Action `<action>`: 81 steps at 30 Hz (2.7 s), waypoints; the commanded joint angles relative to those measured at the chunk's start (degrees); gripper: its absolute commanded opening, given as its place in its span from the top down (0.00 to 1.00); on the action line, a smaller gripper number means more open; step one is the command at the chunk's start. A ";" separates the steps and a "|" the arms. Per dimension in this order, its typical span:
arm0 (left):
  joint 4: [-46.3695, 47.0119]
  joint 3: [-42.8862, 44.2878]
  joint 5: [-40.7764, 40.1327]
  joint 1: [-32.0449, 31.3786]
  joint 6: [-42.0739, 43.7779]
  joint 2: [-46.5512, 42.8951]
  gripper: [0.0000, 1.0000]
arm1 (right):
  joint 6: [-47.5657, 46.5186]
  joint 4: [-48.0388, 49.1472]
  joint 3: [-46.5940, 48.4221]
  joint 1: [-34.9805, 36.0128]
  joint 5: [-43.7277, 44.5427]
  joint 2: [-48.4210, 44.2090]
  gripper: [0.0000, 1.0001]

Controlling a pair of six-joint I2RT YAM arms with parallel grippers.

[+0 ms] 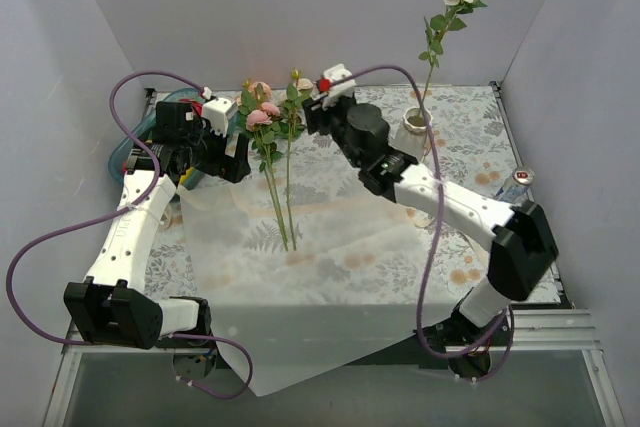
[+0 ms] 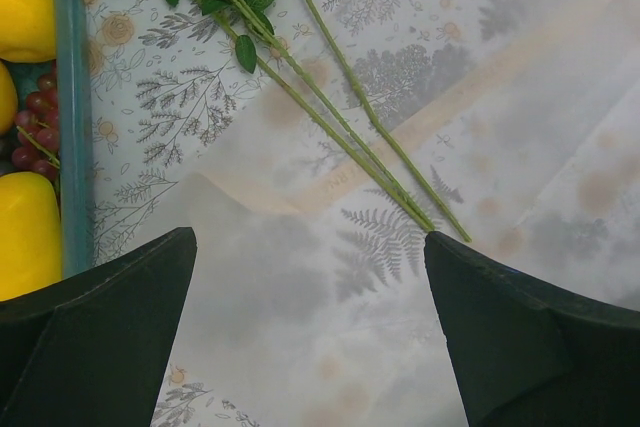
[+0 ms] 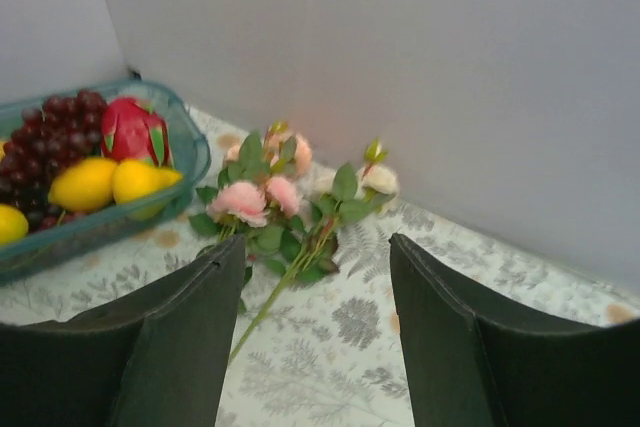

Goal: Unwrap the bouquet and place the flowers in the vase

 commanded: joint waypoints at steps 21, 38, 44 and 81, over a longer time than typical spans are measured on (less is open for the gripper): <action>1.84 0.21 0.14 0.13 0.36 -3.17 0.02 | 17.01 -28.63 32.36 2.33 0.69 41.98 0.31; 1.84 -0.32 -0.39 0.22 1.77 -4.04 0.02 | 21.67 -26.43 32.53 2.42 3.59 47.43 0.35; 1.84 -0.93 -0.65 0.22 2.30 -4.39 0.02 | 22.11 -24.94 31.04 2.42 3.07 48.04 0.43; 1.75 1.35 -0.39 0.39 2.39 -2.46 0.02 | 5.43 -13.08 22.86 -0.83 9.66 16.60 0.99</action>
